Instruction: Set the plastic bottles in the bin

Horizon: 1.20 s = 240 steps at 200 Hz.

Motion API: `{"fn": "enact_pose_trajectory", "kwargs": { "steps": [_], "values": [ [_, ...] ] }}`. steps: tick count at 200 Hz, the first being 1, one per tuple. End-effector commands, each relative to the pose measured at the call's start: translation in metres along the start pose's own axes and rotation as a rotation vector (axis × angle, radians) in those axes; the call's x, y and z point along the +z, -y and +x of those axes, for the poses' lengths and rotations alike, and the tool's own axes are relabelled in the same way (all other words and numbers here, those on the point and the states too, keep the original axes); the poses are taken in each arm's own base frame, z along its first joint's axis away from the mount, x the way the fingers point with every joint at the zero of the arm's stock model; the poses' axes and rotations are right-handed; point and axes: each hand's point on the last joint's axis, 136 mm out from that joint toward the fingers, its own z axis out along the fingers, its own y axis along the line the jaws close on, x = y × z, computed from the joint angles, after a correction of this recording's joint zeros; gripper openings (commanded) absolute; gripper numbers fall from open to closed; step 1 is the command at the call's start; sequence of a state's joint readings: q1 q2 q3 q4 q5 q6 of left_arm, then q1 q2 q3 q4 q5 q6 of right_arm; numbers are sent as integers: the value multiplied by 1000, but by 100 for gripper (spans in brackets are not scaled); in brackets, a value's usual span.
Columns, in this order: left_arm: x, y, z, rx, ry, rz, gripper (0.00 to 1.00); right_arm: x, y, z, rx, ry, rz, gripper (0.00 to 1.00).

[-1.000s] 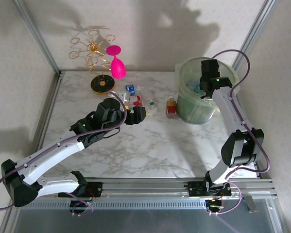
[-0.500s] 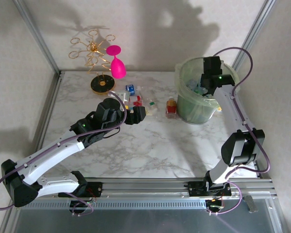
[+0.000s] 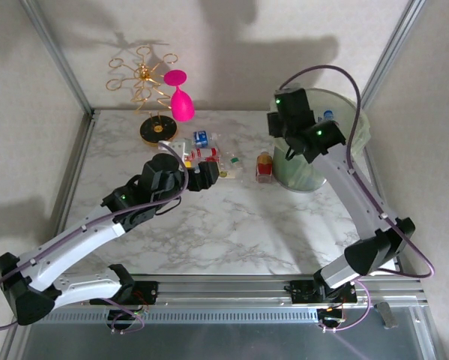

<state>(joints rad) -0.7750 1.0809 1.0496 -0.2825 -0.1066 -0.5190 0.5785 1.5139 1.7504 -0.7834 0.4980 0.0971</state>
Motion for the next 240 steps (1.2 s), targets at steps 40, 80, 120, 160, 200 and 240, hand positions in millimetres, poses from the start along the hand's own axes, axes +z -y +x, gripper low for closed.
{"fn": "enact_pose_trajectory", "kwargs": {
  "steps": [40, 80, 120, 160, 200, 240],
  "values": [
    [-17, -56, -25, -140, 97, -202, 91, -51, -114, -8, -269, 143, -255, 63],
    [-21, -146, -13, -425, 86, -290, 92, -17, -171, 36, -358, 23, -407, 70],
    [-18, -173, -4, -454, 75, -379, 93, 56, -165, 74, -207, -160, -230, 69],
    [-14, -175, -3, -443, 79, -381, 93, 107, -149, 127, -78, -291, -70, 69],
    [-3, -172, 4, -421, 32, -356, 93, 144, -119, 171, -1, -381, 82, 68],
    [3, -172, 9, -405, 14, -344, 93, 173, -90, 199, 28, -444, 185, 72]
  ]
}}
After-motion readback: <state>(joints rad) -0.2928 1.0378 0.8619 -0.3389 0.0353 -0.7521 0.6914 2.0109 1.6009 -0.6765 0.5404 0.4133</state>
